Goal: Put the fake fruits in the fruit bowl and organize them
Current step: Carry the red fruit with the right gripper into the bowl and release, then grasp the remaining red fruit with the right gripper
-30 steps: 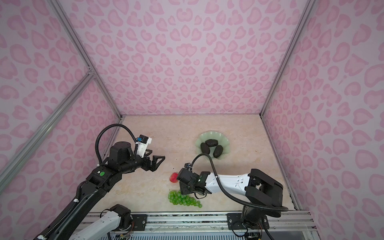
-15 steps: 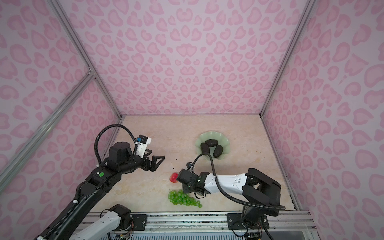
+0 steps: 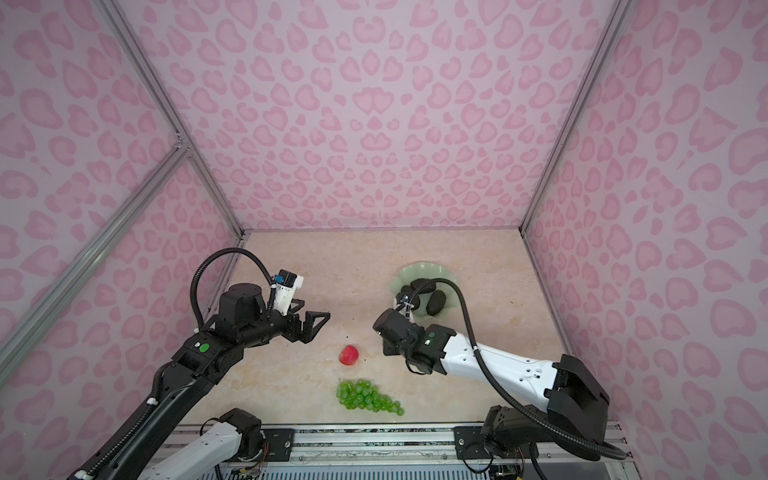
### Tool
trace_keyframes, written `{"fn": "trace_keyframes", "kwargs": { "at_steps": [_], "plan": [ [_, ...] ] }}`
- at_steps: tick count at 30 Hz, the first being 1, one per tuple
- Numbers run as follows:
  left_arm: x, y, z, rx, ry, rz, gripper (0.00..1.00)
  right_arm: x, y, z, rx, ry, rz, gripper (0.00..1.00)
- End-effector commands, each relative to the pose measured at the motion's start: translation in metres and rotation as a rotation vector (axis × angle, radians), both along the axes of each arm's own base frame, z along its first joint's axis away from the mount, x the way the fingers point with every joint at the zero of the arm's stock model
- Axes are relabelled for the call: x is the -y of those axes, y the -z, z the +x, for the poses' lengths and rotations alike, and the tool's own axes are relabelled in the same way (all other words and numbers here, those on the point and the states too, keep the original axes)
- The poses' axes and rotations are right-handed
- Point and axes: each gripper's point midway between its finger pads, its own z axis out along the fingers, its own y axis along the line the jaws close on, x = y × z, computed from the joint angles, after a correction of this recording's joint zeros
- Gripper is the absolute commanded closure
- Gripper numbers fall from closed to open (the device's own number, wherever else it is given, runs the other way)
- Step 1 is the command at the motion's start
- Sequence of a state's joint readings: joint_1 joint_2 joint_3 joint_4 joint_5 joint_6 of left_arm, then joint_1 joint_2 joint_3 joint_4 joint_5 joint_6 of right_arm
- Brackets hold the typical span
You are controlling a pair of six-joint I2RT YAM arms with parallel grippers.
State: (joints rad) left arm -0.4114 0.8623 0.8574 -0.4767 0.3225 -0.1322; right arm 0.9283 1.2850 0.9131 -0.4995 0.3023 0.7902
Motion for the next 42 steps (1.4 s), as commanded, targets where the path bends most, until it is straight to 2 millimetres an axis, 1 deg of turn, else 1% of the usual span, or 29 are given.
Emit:
{"fn": "trace_keyframes", "kwargs": {
  "at_steps": [1, 3, 4, 5, 7, 12, 16, 20, 21, 24, 26, 28, 32, 35, 36, 38, 40, 42],
  "plan": [
    [0.002, -0.002, -0.001, 0.013, 0.016, -0.008, 0.01, 0.041, -0.018, 0.026, 0.106, 0.045, -0.104, 0.69],
    [0.002, -0.002, 0.000, 0.013, 0.015, -0.007, 0.01, 0.060, -0.026, 0.046, 0.127, 0.091, -0.094, 0.69],
    [0.002, -0.001, 0.000, 0.009, 0.016, -0.005, 0.01, 0.069, -0.025, 0.056, 0.126, 0.115, -0.084, 0.69],
    [0.002, -0.001, 0.000, 0.010, 0.015, -0.003, 0.01, 0.075, -0.023, 0.064, 0.128, 0.129, -0.074, 0.69],
    [0.001, 0.000, 0.000, 0.013, 0.013, 0.004, 0.01, 0.084, -0.010, 0.078, 0.109, 0.153, -0.068, 0.69],
    [-0.001, 0.002, 0.002, 0.016, 0.001, 0.016, 0.01, 0.087, 0.020, 0.103, 0.032, 0.152, -0.089, 0.68],
    [-0.001, 0.005, 0.003, 0.007, 0.002, 0.024, 0.01, 0.080, 0.041, 0.120, 0.007, 0.134, -0.100, 0.67],
    [-0.002, 0.006, 0.004, 0.004, -0.001, 0.030, 0.01, 0.075, 0.061, 0.131, -0.040, 0.124, -0.104, 0.61],
    [-0.002, 0.007, 0.005, 0.004, -0.005, 0.034, 0.01, 0.072, 0.065, 0.132, -0.048, 0.117, -0.103, 0.58],
    [-0.004, 0.008, 0.005, 0.008, -0.015, 0.040, 0.01, 0.068, 0.074, 0.134, -0.074, 0.108, -0.102, 0.46],
    [-0.005, 0.010, 0.005, 0.003, -0.017, 0.044, 0.01, 0.066, 0.069, 0.135, -0.064, 0.105, -0.093, 0.40],
    [-0.004, 0.009, 0.005, 0.002, -0.012, 0.044, 0.01, 0.067, 0.057, 0.137, -0.030, 0.109, -0.089, 0.37],
    [-0.005, 0.007, 0.006, 0.009, -0.017, 0.045, 0.01, 0.068, 0.026, 0.135, 0.026, 0.114, -0.083, 0.35],
    [-0.005, 0.006, 0.005, 0.014, -0.017, 0.045, 0.01, 0.063, 0.005, 0.126, 0.062, 0.105, -0.080, 0.36],
    [-0.006, 0.007, 0.005, 0.016, -0.020, 0.046, 0.01, 0.057, 0.000, 0.120, 0.069, 0.090, -0.073, 0.36],
    [-0.006, 0.007, 0.005, 0.015, -0.021, 0.048, 0.01, 0.037, -0.009, 0.105, 0.085, 0.036, -0.050, 0.36],
    [-0.005, 0.005, 0.005, 0.016, -0.015, 0.041, 0.01, 0.010, -0.010, 0.084, 0.076, -0.024, -0.002, 0.36],
    [-0.005, 0.004, 0.005, 0.021, -0.018, 0.041, 0.01, -0.017, -0.004, 0.063, 0.049, -0.072, 0.074, 0.35]
  ]
}}
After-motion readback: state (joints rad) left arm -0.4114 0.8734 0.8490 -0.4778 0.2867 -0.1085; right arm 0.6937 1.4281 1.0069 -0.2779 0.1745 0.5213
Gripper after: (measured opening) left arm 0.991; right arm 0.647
